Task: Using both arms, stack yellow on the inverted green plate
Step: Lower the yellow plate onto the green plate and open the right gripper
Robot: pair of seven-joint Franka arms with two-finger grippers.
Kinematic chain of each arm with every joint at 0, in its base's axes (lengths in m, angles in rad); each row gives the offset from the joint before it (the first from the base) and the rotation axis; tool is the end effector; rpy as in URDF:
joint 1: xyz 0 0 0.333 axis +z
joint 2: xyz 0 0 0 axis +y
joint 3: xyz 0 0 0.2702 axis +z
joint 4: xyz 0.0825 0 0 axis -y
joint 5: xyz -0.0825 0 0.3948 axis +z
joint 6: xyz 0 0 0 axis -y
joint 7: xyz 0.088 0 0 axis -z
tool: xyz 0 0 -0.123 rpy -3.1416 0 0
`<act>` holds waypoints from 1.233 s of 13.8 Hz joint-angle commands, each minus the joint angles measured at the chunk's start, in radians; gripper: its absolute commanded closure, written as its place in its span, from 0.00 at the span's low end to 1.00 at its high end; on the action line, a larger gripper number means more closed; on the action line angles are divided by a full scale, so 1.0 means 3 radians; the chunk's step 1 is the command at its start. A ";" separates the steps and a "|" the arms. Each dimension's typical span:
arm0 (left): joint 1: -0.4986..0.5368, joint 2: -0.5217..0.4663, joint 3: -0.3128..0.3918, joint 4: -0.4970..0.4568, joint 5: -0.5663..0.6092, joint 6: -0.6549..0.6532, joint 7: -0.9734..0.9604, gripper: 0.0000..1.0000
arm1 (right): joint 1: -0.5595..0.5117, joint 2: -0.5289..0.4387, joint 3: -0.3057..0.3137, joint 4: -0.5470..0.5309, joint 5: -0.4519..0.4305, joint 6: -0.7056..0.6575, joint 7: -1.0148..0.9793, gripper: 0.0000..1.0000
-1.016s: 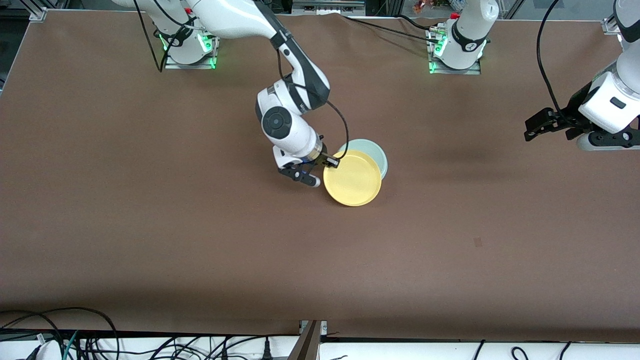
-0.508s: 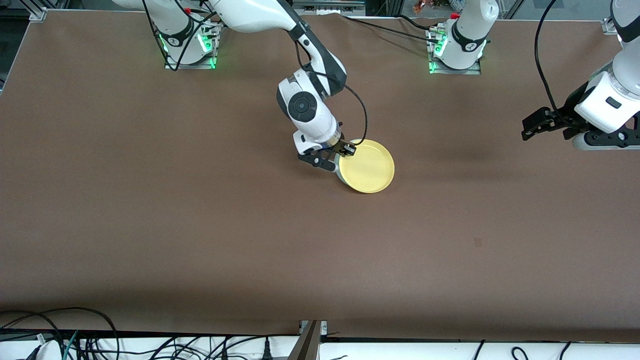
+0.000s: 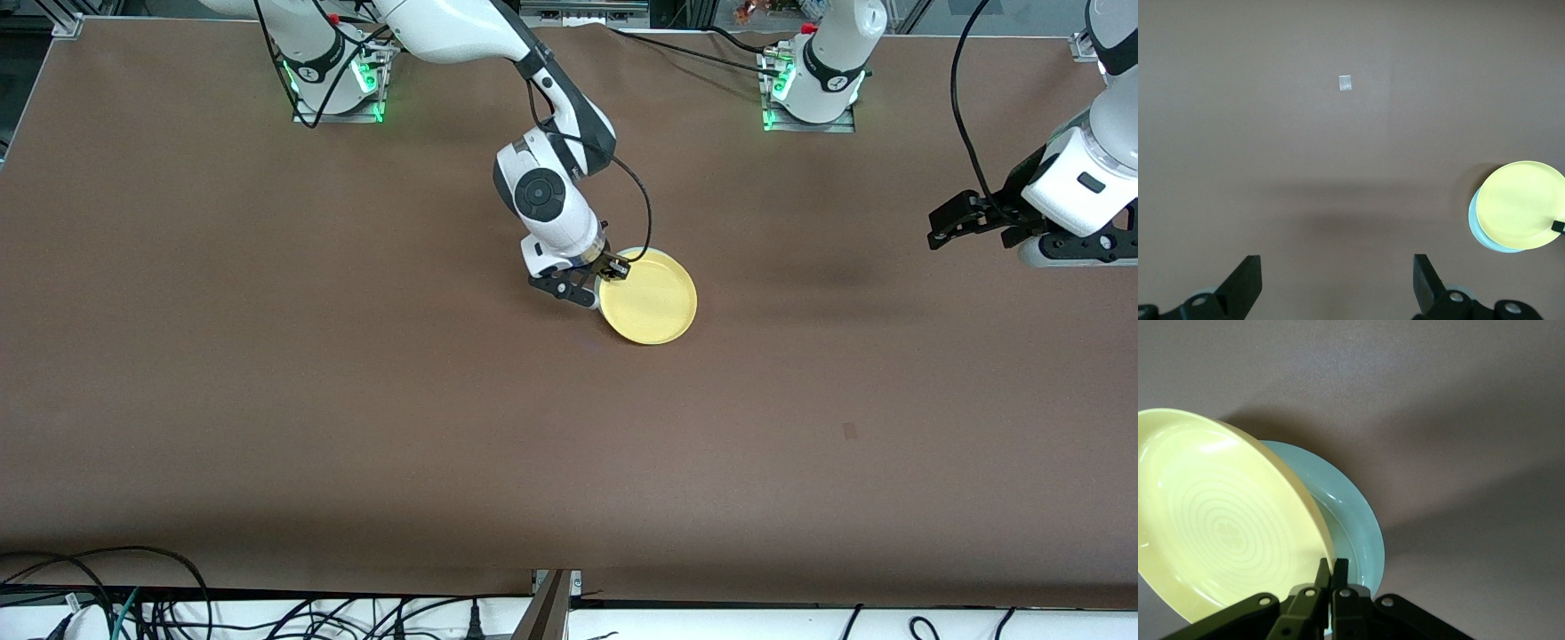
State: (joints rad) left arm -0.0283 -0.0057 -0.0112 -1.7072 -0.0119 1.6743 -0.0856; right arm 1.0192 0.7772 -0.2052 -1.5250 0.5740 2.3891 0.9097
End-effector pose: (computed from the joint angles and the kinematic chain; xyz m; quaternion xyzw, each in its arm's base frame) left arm 0.5673 -0.0238 0.5087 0.9996 0.0237 -0.0139 0.0050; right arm 0.4608 0.5265 0.1606 -0.9662 0.2114 0.0661 0.1316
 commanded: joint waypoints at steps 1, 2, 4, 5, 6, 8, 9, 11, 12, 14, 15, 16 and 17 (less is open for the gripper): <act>0.0007 0.0004 0.0002 0.0056 0.0024 -0.0059 0.0055 0.00 | 0.0029 -0.0070 -0.0047 -0.0035 -0.0001 -0.0155 -0.0087 1.00; 0.0007 0.0004 0.0002 0.0056 0.0024 -0.0064 0.0045 0.00 | 0.0029 -0.0080 -0.0067 -0.0035 -0.0001 -0.0217 -0.0128 1.00; 0.0012 0.0004 0.0002 0.0056 0.0024 -0.0064 0.0045 0.00 | 0.0029 -0.0080 -0.0068 -0.0035 -0.0001 -0.0248 -0.0143 1.00; 0.0012 0.0004 0.0002 0.0056 0.0024 -0.0064 0.0045 0.00 | 0.0029 -0.0080 -0.0068 -0.0035 -0.0001 -0.0253 -0.0169 1.00; 0.0012 0.0004 0.0002 0.0056 0.0024 -0.0059 0.0065 0.00 | 0.0029 -0.0080 -0.0068 -0.0035 -0.0001 -0.0288 -0.0214 1.00; 0.0007 0.0004 0.0002 0.0061 0.0024 -0.0053 0.0055 0.00 | 0.0039 -0.0075 -0.0063 -0.0035 -0.0001 -0.0304 -0.0205 1.00; 0.0012 0.0009 0.0002 0.0061 0.0024 -0.0058 0.0055 0.00 | 0.0049 -0.0075 -0.0062 -0.0035 -0.0001 -0.0304 -0.0205 1.00; 0.0007 0.0004 -0.0003 0.0061 0.0024 -0.0059 0.0055 0.00 | 0.0044 -0.0070 -0.0057 -0.0035 0.0009 -0.0309 -0.0154 0.74; 0.0007 0.0004 0.0002 0.0061 0.0024 -0.0059 0.0055 0.00 | 0.0044 -0.0065 -0.0067 -0.0030 -0.0001 -0.0299 -0.0128 0.02; 0.0007 0.0009 0.0002 0.0061 0.0024 -0.0059 0.0060 0.00 | 0.0003 -0.0075 -0.0124 0.0011 -0.0077 -0.0304 -0.0174 0.00; 0.0012 0.0004 0.0002 0.0061 0.0024 -0.0059 0.0086 0.00 | -0.0012 -0.0080 -0.0174 0.0067 -0.0088 -0.0309 -0.0194 0.00; 0.0007 0.0009 0.0002 0.0061 0.0024 -0.0053 0.0086 0.00 | -0.0028 -0.0090 -0.0236 0.0138 -0.0093 -0.0355 -0.0200 0.00; 0.0007 0.0004 0.0002 0.0061 0.0024 -0.0058 0.0086 0.00 | -0.0038 -0.0105 -0.0307 0.0199 -0.0093 -0.0487 -0.0210 0.00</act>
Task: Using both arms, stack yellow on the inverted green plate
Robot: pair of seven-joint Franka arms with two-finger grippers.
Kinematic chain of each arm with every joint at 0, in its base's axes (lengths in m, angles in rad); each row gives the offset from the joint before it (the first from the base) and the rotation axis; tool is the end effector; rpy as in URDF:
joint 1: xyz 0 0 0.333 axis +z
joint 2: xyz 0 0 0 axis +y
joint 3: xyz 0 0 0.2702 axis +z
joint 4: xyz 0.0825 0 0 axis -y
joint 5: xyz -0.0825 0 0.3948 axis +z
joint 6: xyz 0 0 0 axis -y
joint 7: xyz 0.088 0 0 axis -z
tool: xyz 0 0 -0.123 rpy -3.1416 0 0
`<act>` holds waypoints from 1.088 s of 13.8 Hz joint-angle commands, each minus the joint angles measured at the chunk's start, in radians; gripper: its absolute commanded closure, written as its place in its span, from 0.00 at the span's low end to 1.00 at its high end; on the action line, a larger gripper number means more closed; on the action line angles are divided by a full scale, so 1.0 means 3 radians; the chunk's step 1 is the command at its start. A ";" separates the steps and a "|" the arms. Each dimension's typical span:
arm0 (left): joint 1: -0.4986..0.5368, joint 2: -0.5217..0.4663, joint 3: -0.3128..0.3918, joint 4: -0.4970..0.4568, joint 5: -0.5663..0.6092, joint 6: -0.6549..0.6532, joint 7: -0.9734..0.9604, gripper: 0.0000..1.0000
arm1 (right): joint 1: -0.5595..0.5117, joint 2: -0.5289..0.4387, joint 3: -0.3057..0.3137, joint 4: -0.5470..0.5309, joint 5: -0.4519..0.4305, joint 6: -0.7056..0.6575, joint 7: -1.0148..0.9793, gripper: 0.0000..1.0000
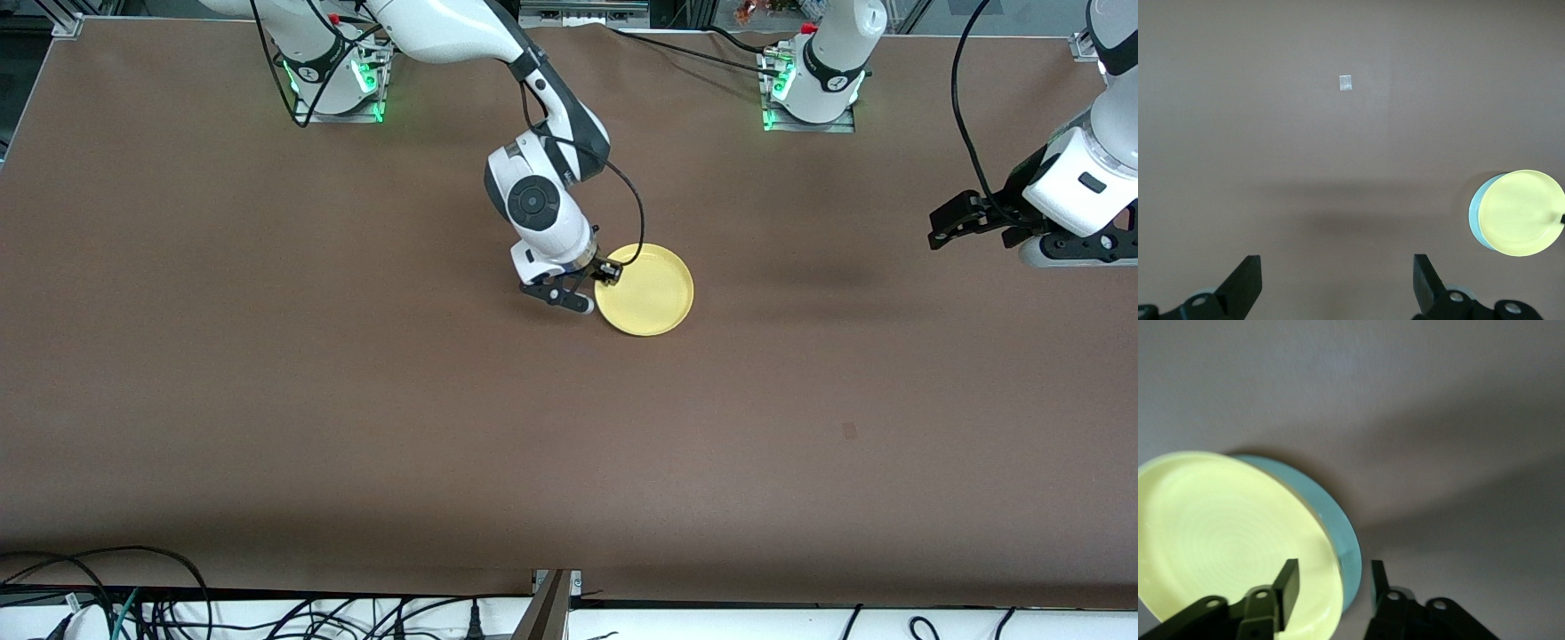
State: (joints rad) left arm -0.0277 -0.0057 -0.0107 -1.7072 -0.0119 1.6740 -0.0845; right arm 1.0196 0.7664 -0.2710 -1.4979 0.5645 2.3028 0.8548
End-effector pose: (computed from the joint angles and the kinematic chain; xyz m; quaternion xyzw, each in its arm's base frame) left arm 0.5673 -0.0232 0.5086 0.9996 0.0237 -0.0141 0.0050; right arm 0.4863 0.5065 0.1783 -0.9726 0.1928 0.0612 0.1143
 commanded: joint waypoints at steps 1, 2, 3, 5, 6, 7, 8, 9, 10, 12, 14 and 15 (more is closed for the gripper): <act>0.0011 0.0009 0.0000 0.0061 0.0024 -0.0058 0.0082 0.00 | -0.0044 -0.0070 -0.0200 0.0191 -0.0076 -0.0337 -0.0052 0.00; 0.0011 0.0004 0.0000 0.0061 0.0024 -0.0058 0.0082 0.00 | -0.0044 -0.0075 -0.0348 0.0242 -0.0102 -0.0490 -0.0184 0.00; 0.0006 0.0009 0.0000 0.0061 0.0024 -0.0058 0.0082 0.00 | -0.0065 -0.0080 -0.0481 0.0258 -0.0092 -0.0669 -0.0439 0.00; 0.0006 0.0009 0.0000 0.0061 0.0024 -0.0058 0.0082 0.00 | -0.0111 -0.0161 -0.0747 0.0263 -0.0087 -0.0996 -0.0975 0.00; 0.0006 0.0004 0.0000 0.0061 0.0024 -0.0058 0.0087 0.00 | -0.0116 -0.0217 -0.0920 0.0263 -0.0067 -0.1155 -0.1261 0.00; 0.0006 0.0009 0.0000 0.0061 0.0024 -0.0058 0.0087 0.00 | -0.0131 -0.0233 -0.1109 0.0263 -0.0051 -0.1379 -0.1512 0.00; 0.0006 0.0009 0.0000 0.0061 0.0024 -0.0058 0.0087 0.00 | -0.0136 -0.0243 -0.1299 0.0263 -0.0051 -0.1635 -0.1758 0.00; 0.0006 0.0009 0.0000 0.0061 0.0024 -0.0058 0.0087 0.00 | -0.0182 -0.0284 -0.1488 0.0263 -0.0051 -0.1855 -0.2039 0.00; 0.0006 0.0009 -0.0005 0.0061 0.0024 -0.0058 0.0087 0.00 | -0.0233 -0.0305 -0.1611 0.0268 -0.0051 -0.1994 -0.2295 0.00; 0.0006 0.0009 0.0000 0.0061 0.0024 -0.0058 0.0087 0.00 | -0.0427 -0.0401 -0.1679 0.0309 -0.0051 -0.2173 -0.2613 0.00; 0.0006 0.0009 -0.0005 0.0061 0.0024 -0.0058 0.0087 0.00 | -0.0687 -0.0443 -0.1587 0.0345 -0.0061 -0.2225 -0.2640 0.00; 0.0006 0.0009 0.0000 0.0061 0.0024 -0.0058 0.0087 0.00 | -0.0835 -0.0529 -0.1420 0.0345 -0.0132 -0.2225 -0.2620 0.00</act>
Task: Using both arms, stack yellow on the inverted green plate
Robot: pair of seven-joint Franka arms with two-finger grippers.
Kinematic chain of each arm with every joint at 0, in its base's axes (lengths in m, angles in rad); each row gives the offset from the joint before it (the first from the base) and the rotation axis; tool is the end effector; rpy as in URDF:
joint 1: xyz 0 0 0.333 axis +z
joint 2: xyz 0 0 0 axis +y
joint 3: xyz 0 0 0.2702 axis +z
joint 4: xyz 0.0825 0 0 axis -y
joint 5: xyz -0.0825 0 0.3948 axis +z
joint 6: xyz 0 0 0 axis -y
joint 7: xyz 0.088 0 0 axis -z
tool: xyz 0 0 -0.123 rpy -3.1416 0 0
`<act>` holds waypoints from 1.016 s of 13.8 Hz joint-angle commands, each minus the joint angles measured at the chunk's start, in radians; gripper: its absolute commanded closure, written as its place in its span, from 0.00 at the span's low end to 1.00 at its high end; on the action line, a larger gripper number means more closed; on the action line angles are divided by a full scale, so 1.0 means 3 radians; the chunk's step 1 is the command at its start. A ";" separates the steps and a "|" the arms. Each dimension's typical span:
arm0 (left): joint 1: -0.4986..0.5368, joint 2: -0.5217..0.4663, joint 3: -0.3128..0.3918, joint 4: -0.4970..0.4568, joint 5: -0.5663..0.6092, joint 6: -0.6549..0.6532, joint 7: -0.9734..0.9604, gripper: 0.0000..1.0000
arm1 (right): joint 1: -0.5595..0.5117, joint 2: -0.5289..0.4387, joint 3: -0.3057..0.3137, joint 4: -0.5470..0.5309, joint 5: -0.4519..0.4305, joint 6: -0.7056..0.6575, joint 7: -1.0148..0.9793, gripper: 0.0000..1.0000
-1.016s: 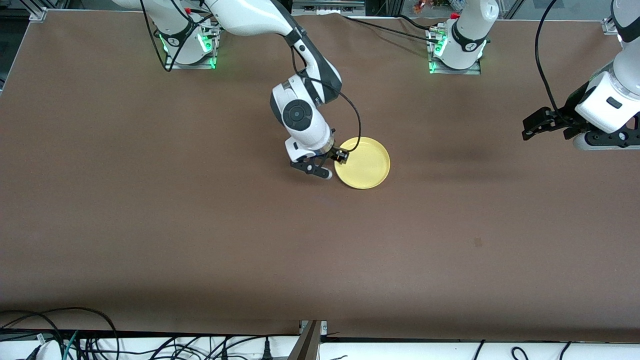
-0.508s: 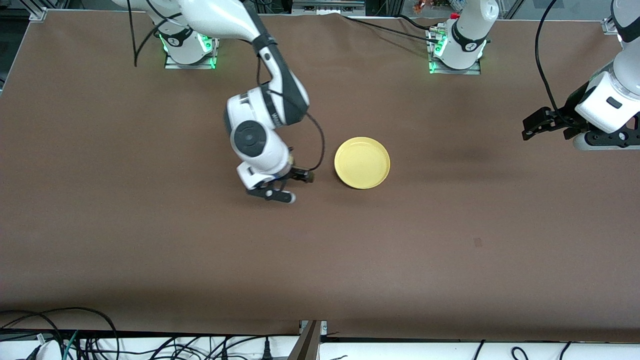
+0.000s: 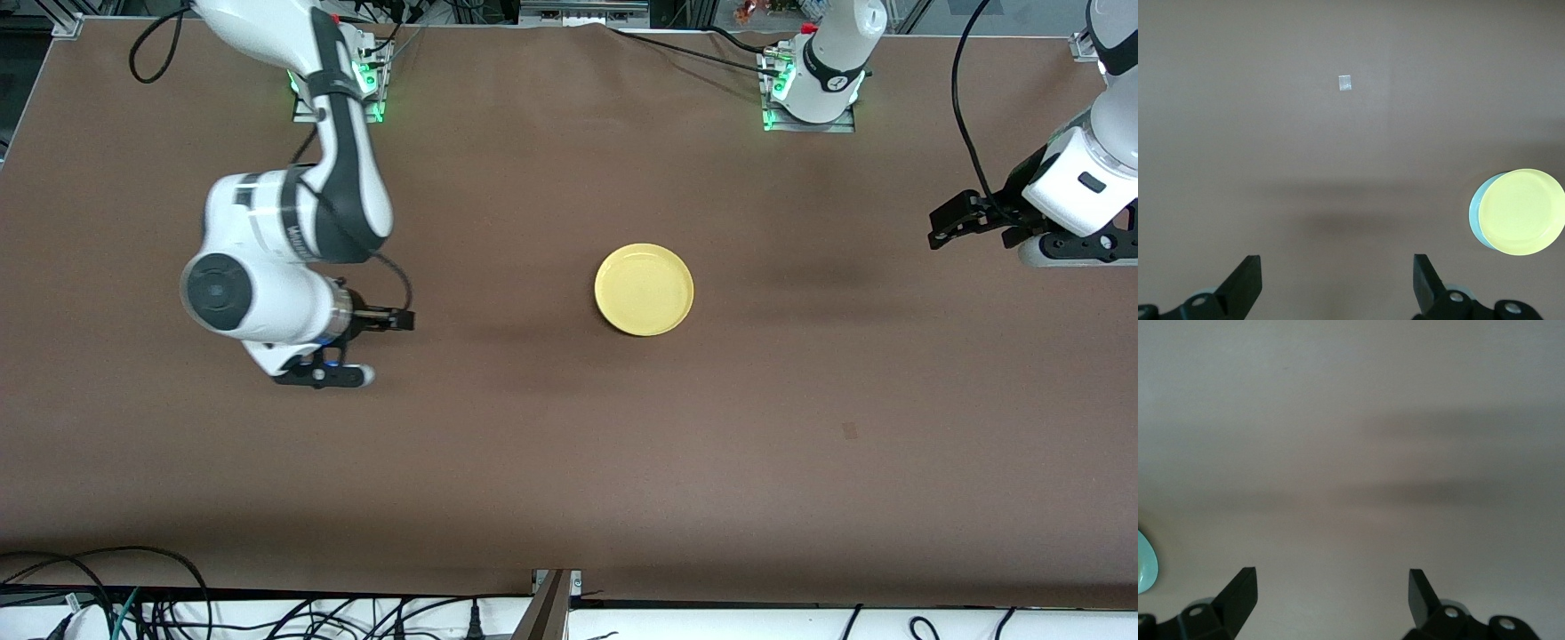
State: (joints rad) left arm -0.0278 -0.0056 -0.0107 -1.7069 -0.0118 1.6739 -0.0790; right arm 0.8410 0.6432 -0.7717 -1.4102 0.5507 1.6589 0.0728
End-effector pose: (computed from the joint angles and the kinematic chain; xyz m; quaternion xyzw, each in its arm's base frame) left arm 0.5673 -0.0232 0.5087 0.9997 0.0209 -0.0140 0.0050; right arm 0.6397 0.1815 0.3293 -0.9928 0.0276 0.1085 0.0419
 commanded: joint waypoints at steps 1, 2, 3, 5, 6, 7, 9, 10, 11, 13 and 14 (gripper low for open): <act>0.0006 0.0009 -0.0005 0.0060 0.0024 -0.0057 0.0069 0.00 | -0.0429 -0.0221 0.0377 0.0048 -0.0279 -0.0140 -0.0013 0.00; 0.0006 0.0009 -0.0005 0.0060 0.0024 -0.0057 0.0069 0.00 | -0.0659 -0.0287 0.0571 0.0053 -0.0550 -0.0267 -0.0023 0.00; 0.0006 0.0009 -0.0005 0.0060 0.0024 -0.0057 0.0069 0.00 | -0.0914 -0.0435 0.0877 0.0053 -0.0795 -0.0319 -0.0003 0.00; 0.0006 0.0009 -0.0005 0.0060 0.0024 -0.0057 0.0069 0.00 | -0.1690 -0.0782 0.1704 -0.0028 -0.1408 -0.0405 0.0018 0.00; 0.0006 0.0009 -0.0005 0.0060 0.0024 -0.0057 0.0069 0.00 | -0.2018 -0.0981 0.2032 -0.0110 -0.1553 -0.0502 0.0023 0.00; 0.0006 0.0009 -0.0005 0.0060 0.0024 -0.0057 0.0069 0.00 | -0.2148 -0.1150 0.2121 -0.0212 -0.1565 -0.0518 0.0018 0.00; 0.0006 0.0009 0.0000 0.0060 0.0024 -0.0057 0.0074 0.00 | -0.2301 -0.1442 0.2132 -0.0305 -0.1600 -0.0605 -0.0018 0.00; 0.0006 0.0009 -0.0005 0.0060 0.0024 -0.0057 0.0074 0.00 | -0.2378 -0.1606 0.2143 -0.0300 -0.1702 -0.0686 -0.0013 0.00; 0.0001 0.0009 -0.0005 0.0060 0.0024 -0.0057 0.0074 0.00 | -0.2430 -0.1764 0.2198 -0.0305 -0.1875 -0.0707 -0.0018 0.00; 0.0001 0.0009 -0.0005 0.0060 0.0024 -0.0057 0.0074 0.00 | -0.2644 -0.1985 0.2408 -0.0330 -0.1912 -0.0763 -0.0038 0.00; 0.0001 0.0009 -0.0005 0.0060 0.0024 -0.0057 0.0074 0.00 | -0.2685 -0.2026 0.2454 -0.0331 -0.1912 -0.0774 -0.0023 0.00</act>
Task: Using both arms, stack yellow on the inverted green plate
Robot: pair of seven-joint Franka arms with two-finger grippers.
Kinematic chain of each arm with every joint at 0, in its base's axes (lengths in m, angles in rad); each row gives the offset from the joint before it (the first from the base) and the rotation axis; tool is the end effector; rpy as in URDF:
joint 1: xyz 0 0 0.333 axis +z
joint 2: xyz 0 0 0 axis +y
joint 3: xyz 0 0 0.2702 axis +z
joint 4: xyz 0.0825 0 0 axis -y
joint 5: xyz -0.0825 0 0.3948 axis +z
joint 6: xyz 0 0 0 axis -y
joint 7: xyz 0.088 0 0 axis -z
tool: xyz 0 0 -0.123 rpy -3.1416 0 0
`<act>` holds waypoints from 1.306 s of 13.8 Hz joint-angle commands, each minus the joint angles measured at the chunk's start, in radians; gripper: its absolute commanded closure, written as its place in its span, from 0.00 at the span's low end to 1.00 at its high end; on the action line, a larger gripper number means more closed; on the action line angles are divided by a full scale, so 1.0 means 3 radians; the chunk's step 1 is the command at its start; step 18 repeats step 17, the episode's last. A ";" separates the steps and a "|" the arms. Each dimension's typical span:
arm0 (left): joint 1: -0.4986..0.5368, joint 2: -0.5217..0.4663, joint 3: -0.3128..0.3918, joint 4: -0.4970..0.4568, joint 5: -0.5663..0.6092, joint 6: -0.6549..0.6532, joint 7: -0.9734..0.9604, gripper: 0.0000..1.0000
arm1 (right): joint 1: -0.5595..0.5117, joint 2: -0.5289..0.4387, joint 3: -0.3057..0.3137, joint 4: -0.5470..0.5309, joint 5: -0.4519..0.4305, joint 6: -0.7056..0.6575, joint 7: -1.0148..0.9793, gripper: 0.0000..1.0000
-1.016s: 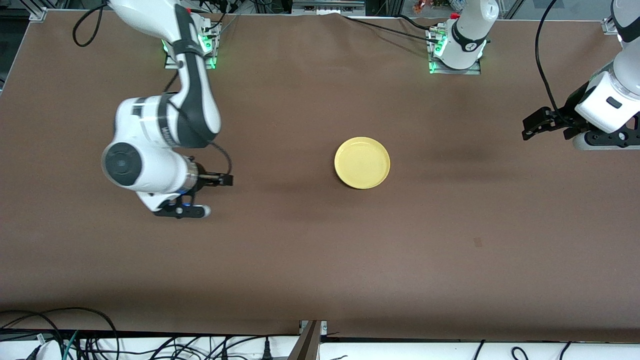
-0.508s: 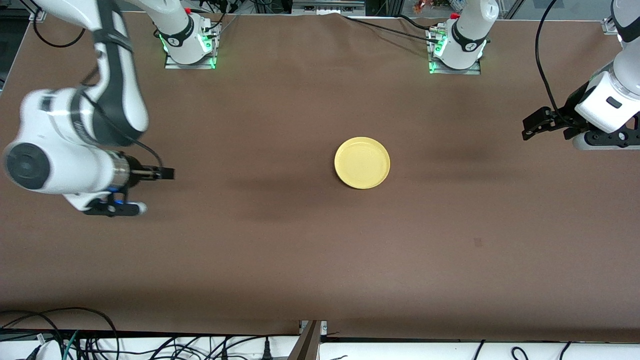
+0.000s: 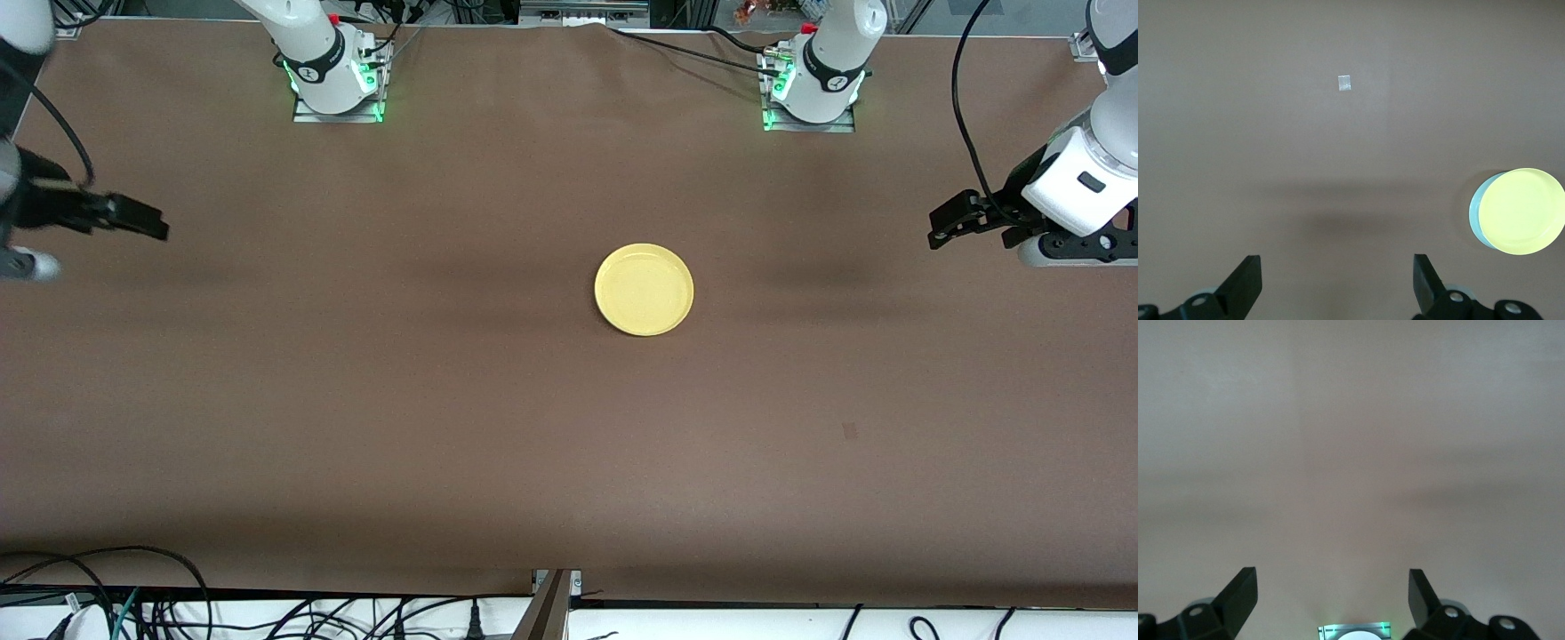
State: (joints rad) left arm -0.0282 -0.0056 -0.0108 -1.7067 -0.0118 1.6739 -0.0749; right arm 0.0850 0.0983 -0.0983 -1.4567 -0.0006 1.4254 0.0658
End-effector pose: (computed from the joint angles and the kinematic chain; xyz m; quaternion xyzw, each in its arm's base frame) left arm 0.5673 -0.0235 0.5088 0.9997 0.0186 -0.0139 0.0050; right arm 0.5733 -0.0054 0.5494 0.9971 -0.0396 -0.0644 0.0068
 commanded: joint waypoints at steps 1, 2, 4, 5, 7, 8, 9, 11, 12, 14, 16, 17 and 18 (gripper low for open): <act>0.0002 0.0008 -0.0005 0.0059 0.0024 -0.0057 0.0066 0.00 | -0.0206 -0.0235 0.0220 -0.0176 -0.0075 -0.0006 -0.0025 0.00; 0.0002 0.0008 -0.0005 0.0059 0.0024 -0.0057 0.0066 0.00 | -0.0252 -0.0307 0.0225 -0.0181 -0.0044 -0.0037 -0.0030 0.00; 0.0002 0.0008 -0.0005 0.0059 0.0024 -0.0057 0.0061 0.00 | -0.0273 -0.0348 0.0225 -0.0176 -0.0003 -0.0190 0.0000 0.00; 0.0002 0.0008 -0.0005 0.0059 0.0024 -0.0057 0.0061 0.00 | -0.0273 -0.0338 0.0225 -0.0161 -0.0008 -0.0206 -0.0020 0.00; 0.0002 0.0008 -0.0005 0.0059 0.0024 -0.0057 0.0061 0.00 | -0.0273 -0.0292 0.0190 -0.0115 -0.0003 -0.0206 -0.0045 0.00; 0.0002 0.0008 -0.0005 0.0059 0.0024 -0.0057 0.0061 0.00 | -0.0273 -0.0292 0.0179 -0.0109 -0.0008 -0.0206 -0.0051 0.00; 0.0002 0.0008 -0.0005 0.0059 0.0024 -0.0057 0.0066 0.00 | -0.0273 -0.0277 0.0179 -0.0114 -0.0008 -0.0206 -0.0051 0.00; 0.0002 0.0003 -0.0005 0.0054 0.0024 -0.0067 0.0066 0.00 | -0.0273 -0.0271 0.0179 -0.0109 -0.0013 -0.0206 -0.0046 0.00; 0.0007 0.0003 -0.0005 0.0054 0.0024 -0.0067 0.0066 0.00 | -0.0273 -0.0266 0.0179 -0.0109 -0.0013 -0.0201 -0.0051 0.00; 0.0017 0.0003 -0.0005 0.0049 0.0019 -0.0078 0.0066 0.00 | -0.0278 -0.0266 0.0159 -0.0109 -0.0018 -0.0201 -0.0051 0.00; 0.0028 0.0003 0.0000 0.0054 0.0009 -0.0083 0.0066 0.00 | -0.0273 -0.0266 0.0123 -0.0109 -0.0008 -0.0201 -0.0061 0.00; 0.0028 0.0003 0.0000 0.0049 0.0009 -0.0083 0.0061 0.00 | -0.0268 -0.0266 0.0128 -0.0109 -0.0008 -0.0201 -0.0061 0.00; 0.0028 0.0003 0.0000 0.0049 0.0009 -0.0083 0.0061 0.00 | -0.0268 -0.0266 0.0128 -0.0109 -0.0008 -0.0201 -0.0061 0.00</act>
